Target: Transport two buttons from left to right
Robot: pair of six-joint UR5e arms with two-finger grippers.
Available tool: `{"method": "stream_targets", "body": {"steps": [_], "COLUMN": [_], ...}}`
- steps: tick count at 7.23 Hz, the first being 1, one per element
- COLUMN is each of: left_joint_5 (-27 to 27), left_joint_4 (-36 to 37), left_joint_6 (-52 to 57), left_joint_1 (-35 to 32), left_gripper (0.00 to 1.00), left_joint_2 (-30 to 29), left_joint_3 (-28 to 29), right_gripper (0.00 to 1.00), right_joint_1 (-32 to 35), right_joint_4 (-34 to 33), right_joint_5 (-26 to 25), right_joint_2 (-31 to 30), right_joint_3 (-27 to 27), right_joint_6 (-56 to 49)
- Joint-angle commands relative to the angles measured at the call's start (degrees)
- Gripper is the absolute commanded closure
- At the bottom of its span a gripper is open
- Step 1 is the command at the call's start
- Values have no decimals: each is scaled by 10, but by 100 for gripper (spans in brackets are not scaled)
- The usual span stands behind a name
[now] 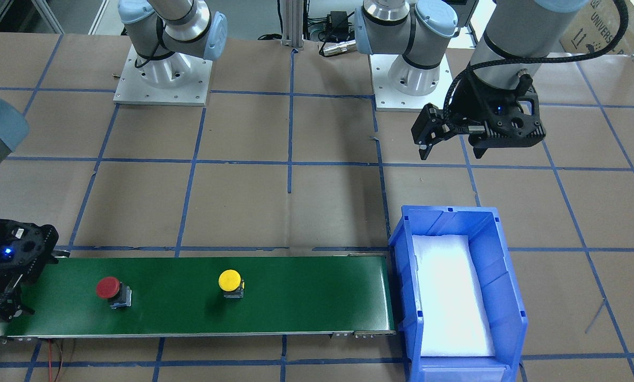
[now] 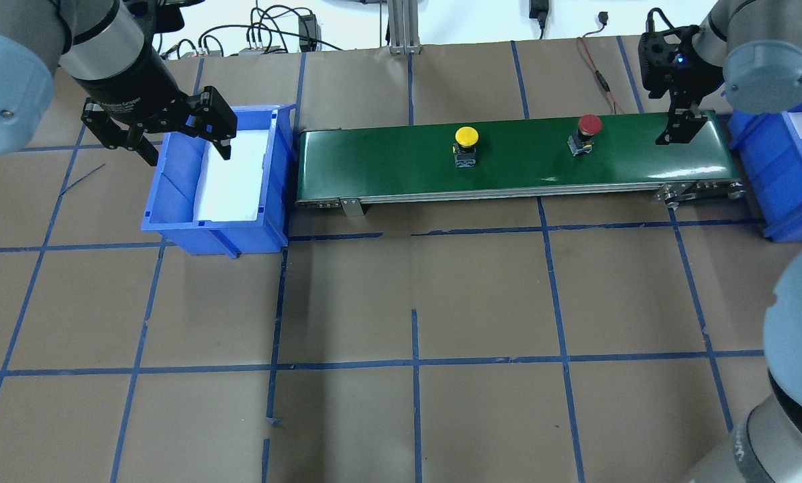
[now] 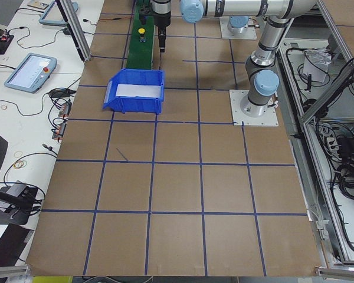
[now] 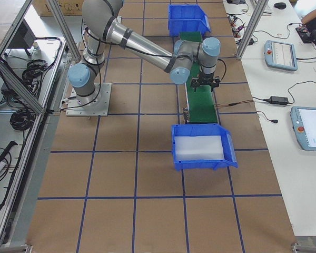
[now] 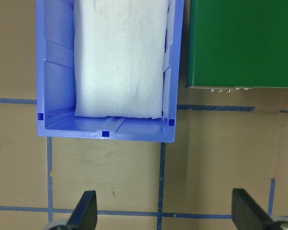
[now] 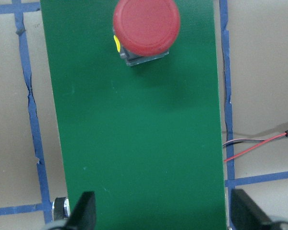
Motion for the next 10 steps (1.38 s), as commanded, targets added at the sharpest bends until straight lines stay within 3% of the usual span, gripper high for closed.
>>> {"method": "stream_targets", "body": {"steps": [1,10], "left_joint_5": [0,-3], "left_joint_4": [0,1], "left_joint_6": [0,-1], "left_joint_1": [0,1], "left_gripper": [0,0], "left_joint_2": [0,0], "left_joint_3": [0,1], "right_gripper": [2,2], "right_joint_1": [0,-1], "right_joint_4": [0,4], "right_joint_5": [-1,-3], "right_joint_2": [4,15], "right_joint_3": [-4,-8], "right_joint_6": [-6,-33]}}
